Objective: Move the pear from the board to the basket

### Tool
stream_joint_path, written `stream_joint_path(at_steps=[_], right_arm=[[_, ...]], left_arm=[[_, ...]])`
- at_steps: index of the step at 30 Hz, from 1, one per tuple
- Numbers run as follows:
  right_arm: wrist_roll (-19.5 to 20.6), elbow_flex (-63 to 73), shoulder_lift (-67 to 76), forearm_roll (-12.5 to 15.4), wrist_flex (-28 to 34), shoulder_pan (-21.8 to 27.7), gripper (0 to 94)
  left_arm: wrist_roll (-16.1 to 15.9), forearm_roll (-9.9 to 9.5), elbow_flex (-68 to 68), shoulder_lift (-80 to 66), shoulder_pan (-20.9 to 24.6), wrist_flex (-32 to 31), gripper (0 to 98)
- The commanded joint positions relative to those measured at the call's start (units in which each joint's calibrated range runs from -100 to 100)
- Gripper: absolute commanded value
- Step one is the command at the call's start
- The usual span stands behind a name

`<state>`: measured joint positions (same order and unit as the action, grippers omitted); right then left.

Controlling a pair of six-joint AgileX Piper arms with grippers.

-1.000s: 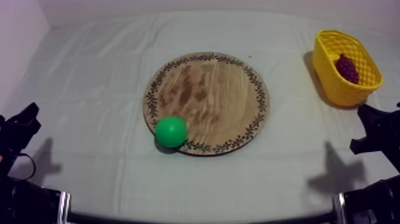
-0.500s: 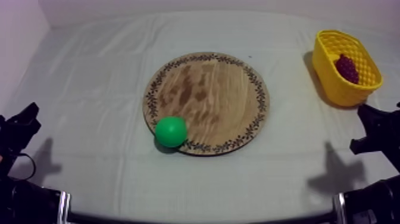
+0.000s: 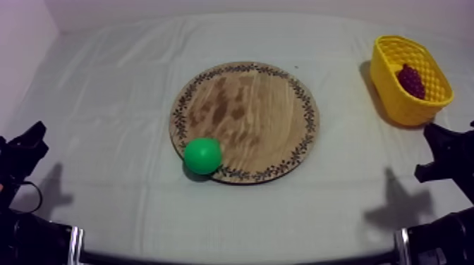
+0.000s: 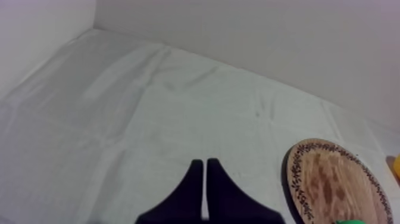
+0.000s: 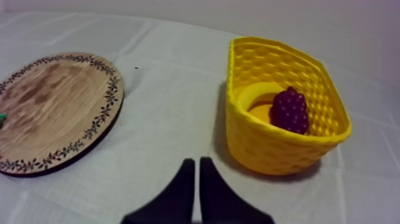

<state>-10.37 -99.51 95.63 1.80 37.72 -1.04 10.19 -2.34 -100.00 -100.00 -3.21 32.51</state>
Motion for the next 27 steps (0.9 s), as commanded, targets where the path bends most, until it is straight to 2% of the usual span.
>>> stream_joint_path(at_steps=[1, 11, 16, 22, 27], right_arm=[[-0.04, -0.04, 0.04, -0.02, 0.02, -0.03, 0.6], [-0.57, -0.04, 0.04, 0.03, -0.05, -0.03, 0.5], [-4.10, 2.38, -0.95, 1.86, -0.72, -0.30, 0.3], [-4.92, 18.26, -12.42, 1.93, 5.81, -3.00, 0.3], [-3.08, 37.06, -27.78, 0.24, 12.89, -8.93, 0.3]], left_arm=[[-0.01, 0.02, 0.00, 0.00, -0.02, -0.01, 0.1], [-0.01, 0.02, 0.00, 0.00, -0.02, -0.01, 0.1], [-0.01, 0.02, 0.00, 0.00, -0.02, -0.01, 0.1], [-0.01, 0.02, 0.00, 0.00, -0.02, -0.01, 0.1], [-0.01, 0.02, 0.00, 0.00, -0.02, -0.01, 0.1]])
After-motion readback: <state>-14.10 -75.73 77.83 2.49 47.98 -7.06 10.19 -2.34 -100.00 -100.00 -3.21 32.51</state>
